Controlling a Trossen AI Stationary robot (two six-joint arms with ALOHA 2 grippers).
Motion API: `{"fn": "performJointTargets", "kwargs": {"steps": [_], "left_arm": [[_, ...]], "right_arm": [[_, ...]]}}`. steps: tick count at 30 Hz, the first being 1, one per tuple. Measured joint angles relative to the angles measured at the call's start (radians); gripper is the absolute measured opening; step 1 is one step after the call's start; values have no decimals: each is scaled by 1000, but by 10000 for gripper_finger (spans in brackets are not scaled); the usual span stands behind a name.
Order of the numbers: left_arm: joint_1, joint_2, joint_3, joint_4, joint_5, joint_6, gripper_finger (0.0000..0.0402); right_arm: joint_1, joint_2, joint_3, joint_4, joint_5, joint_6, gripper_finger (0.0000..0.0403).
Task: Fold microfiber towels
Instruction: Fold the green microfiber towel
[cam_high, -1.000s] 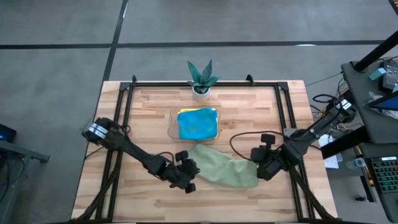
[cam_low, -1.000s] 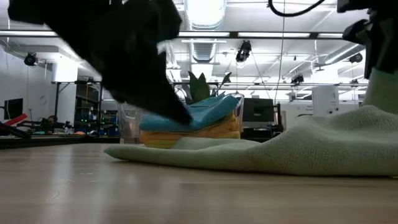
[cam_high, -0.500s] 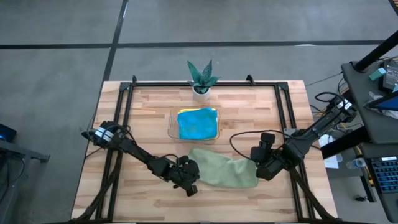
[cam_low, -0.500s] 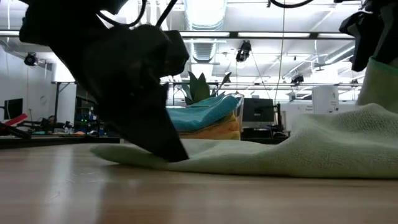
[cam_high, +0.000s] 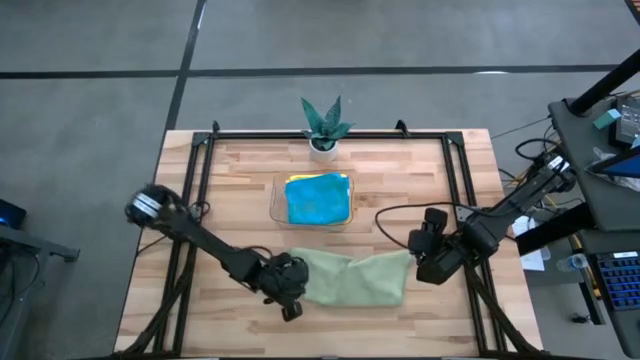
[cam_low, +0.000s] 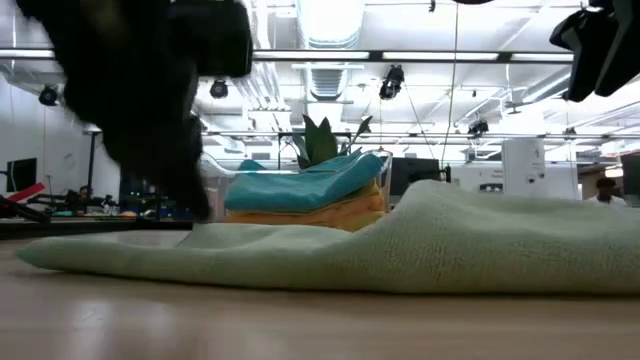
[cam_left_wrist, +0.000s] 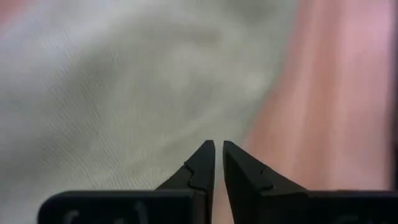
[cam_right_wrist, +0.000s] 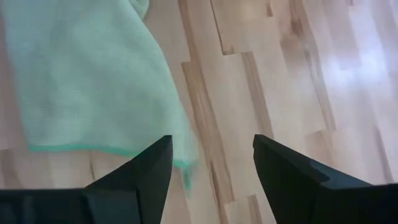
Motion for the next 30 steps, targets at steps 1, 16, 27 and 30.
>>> {"fn": "performJointTargets", "kwargs": {"steps": [1,16,27,30], "left_arm": [[0,-26,0,-7,-11,-7,18],[69,-137,-118,-146,-222,-365,75],[118,-128,-160,-128,-331,-421,191],[128,-107,-162,-114,-332,-422,193]], "right_arm": [[0,-7,0,2,0,0,215],[24,-8,-67,222,104,-88,215],[24,-7,-79,255,103,-105,215],[24,-7,-80,267,105,-105,215]]}}
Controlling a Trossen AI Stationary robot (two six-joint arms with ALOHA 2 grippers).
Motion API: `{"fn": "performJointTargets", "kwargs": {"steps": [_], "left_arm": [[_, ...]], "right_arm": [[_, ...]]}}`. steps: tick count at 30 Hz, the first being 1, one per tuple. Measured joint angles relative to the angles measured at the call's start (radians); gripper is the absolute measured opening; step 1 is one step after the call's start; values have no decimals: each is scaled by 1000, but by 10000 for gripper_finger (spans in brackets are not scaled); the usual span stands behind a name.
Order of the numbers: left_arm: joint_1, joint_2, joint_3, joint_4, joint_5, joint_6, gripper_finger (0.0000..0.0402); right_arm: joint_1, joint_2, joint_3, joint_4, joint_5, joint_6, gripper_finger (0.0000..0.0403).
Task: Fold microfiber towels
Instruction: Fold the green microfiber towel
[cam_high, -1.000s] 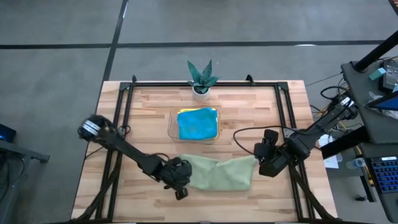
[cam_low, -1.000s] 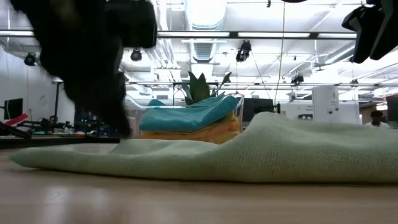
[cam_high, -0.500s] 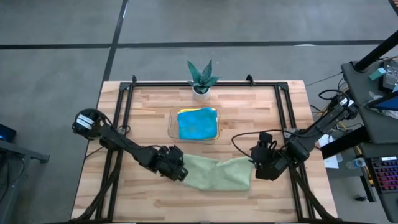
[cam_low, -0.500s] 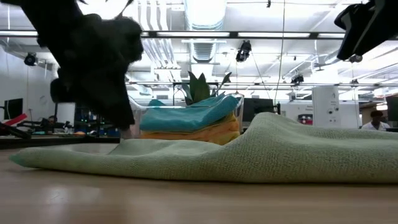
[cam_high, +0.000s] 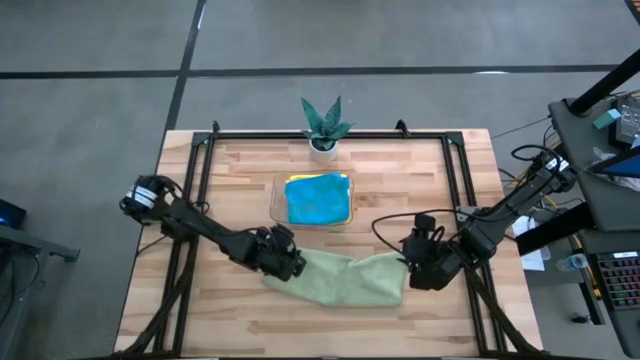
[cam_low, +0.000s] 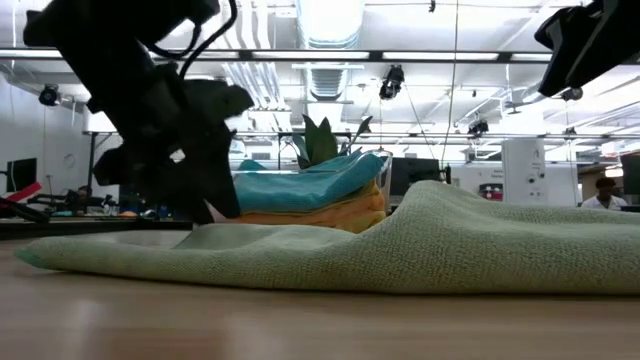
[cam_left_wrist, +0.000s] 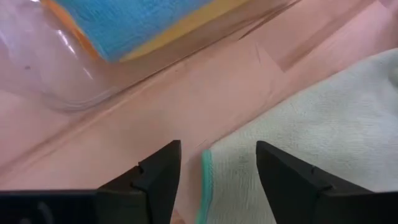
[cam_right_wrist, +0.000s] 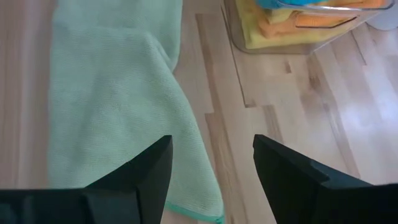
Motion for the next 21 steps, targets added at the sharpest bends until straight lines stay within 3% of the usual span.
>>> {"fn": "performJointTargets", "kwargs": {"steps": [9,12,16,21], "left_arm": [[1,86,9,185,51,98,180],[-2,92,32,187,52,181,128],[-2,68,47,175,41,274,21],[-10,-36,53,113,-28,386,4]], "right_arm": [[0,0,-2,40,1,-26,215],[0,0,-2,53,7,-26,215],[0,0,-2,84,8,-27,215],[0,0,-9,98,49,-27,215]]}}
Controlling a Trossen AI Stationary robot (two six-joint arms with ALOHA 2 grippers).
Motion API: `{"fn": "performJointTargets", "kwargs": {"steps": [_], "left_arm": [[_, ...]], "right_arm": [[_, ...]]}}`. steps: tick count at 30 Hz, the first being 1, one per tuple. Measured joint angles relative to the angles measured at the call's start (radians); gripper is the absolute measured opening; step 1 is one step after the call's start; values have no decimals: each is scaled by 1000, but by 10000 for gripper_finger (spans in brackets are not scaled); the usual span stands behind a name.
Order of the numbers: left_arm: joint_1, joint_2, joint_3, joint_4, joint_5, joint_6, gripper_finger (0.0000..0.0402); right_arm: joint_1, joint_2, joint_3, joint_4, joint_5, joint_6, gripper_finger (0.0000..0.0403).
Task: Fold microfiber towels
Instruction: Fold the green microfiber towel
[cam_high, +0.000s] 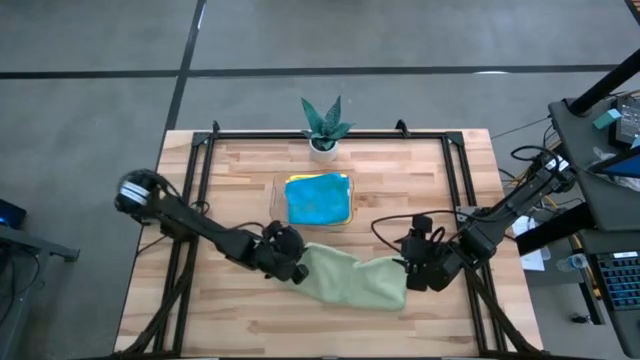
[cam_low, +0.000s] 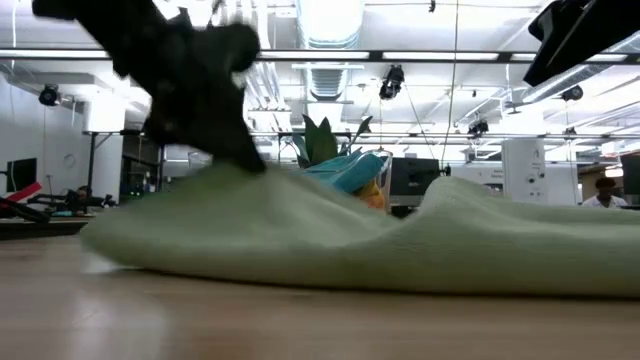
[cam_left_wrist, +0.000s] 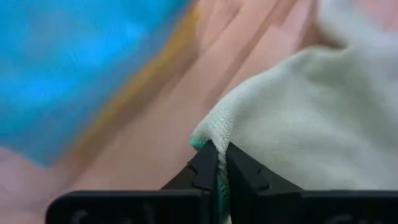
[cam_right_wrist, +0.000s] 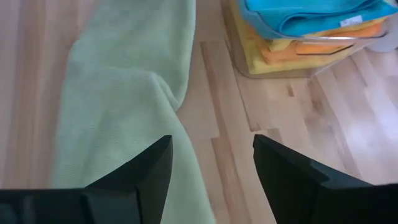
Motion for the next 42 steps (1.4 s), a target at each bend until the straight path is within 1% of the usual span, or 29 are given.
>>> {"fn": "performJointTargets", "kwargs": {"steps": [3,5,8,10,13,16,19,21,24,27,30,35,40,42], "left_arm": [[-20,-85,0,6,-56,101,2],[-43,-135,1,47,-67,208,1],[-107,-159,2,145,-11,428,1],[-155,-151,2,185,22,483,1],[-212,-105,3,225,74,441,1],[-263,-30,5,247,125,366,1],[-302,60,36,244,138,307,0],[-314,118,69,246,140,298,0],[-319,193,119,244,141,299,0],[-318,240,157,247,162,302,0],[-316,267,176,245,173,302,0],[-312,287,202,250,174,300,0],[-312,289,203,250,178,297,0],[-317,289,206,258,211,280,0]], "right_arm": [[0,0,-9,1,23,-5,215],[0,0,-20,19,39,-2,215],[0,0,-69,114,47,6,215],[0,0,-122,225,46,4,215],[0,0,-206,397,44,1,215],[0,0,-285,599,44,1,215],[0,3,-352,803,44,-27,215],[0,17,-391,945,44,-58,215],[-7,71,-431,1145,44,-114,215],[-21,148,-436,1271,35,-167,215],[-46,225,-397,1296,3,-211,215],[-89,341,-281,1299,-20,-302,215],[-150,442,-158,1293,-122,-415,215],[-180,474,-112,1276,-185,-446,215]]}}
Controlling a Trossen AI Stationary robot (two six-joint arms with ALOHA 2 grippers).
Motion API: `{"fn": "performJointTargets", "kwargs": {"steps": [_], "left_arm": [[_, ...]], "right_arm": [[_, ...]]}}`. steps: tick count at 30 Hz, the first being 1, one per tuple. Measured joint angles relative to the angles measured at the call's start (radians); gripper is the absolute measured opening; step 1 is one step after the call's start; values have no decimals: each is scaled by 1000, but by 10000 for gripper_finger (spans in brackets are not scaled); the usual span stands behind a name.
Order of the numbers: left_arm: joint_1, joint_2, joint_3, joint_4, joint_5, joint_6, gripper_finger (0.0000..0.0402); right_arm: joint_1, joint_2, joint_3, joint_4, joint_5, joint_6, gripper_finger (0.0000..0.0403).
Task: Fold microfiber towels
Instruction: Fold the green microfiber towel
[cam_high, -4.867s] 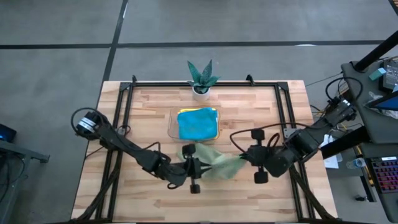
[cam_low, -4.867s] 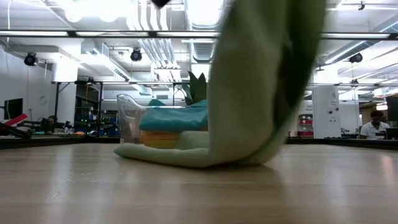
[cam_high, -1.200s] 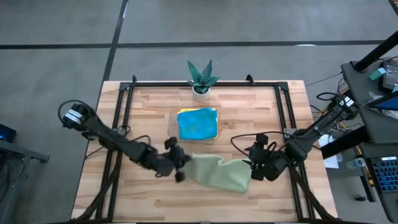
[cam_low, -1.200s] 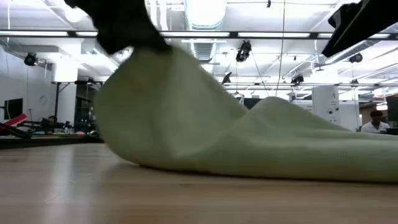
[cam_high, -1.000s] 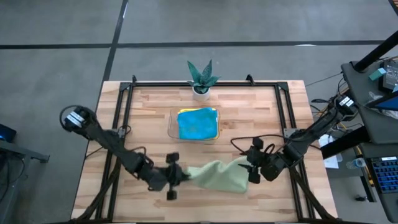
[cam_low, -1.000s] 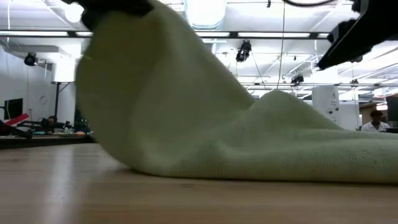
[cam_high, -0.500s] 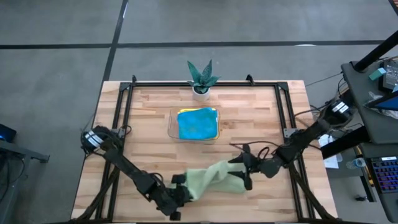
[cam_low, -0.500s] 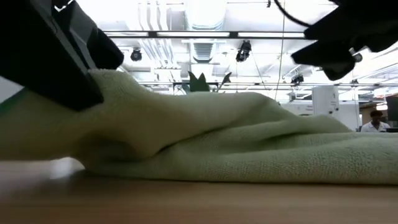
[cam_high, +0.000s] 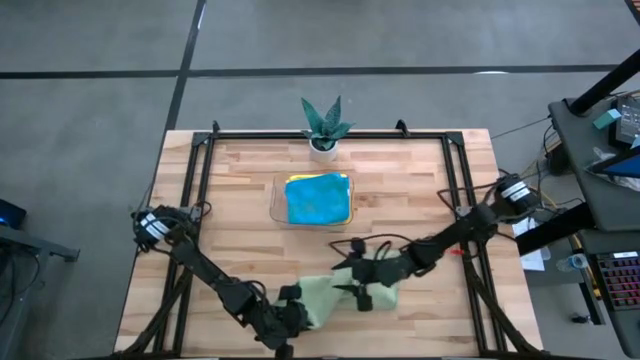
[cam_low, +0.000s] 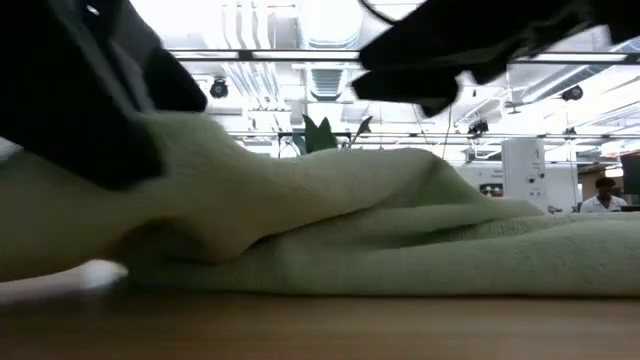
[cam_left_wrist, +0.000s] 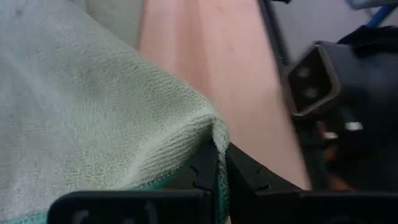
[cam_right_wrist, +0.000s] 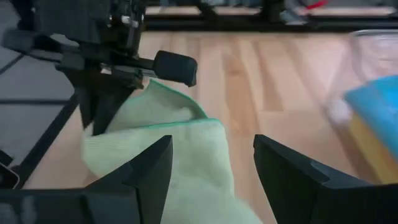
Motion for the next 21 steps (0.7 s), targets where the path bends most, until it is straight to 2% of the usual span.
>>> {"fn": "performJointTargets", "kwargs": {"steps": [4,11,21], "left_arm": [[-25,0,0,9,43,-57,0],[-48,0,-3,10,39,-86,0],[-48,-1,-4,13,38,-88,0]], "right_arm": [[-60,67,96,-69,-136,-65,215],[-114,199,234,-197,-262,-88,215],[-117,369,388,-244,-271,-113,211]]}}
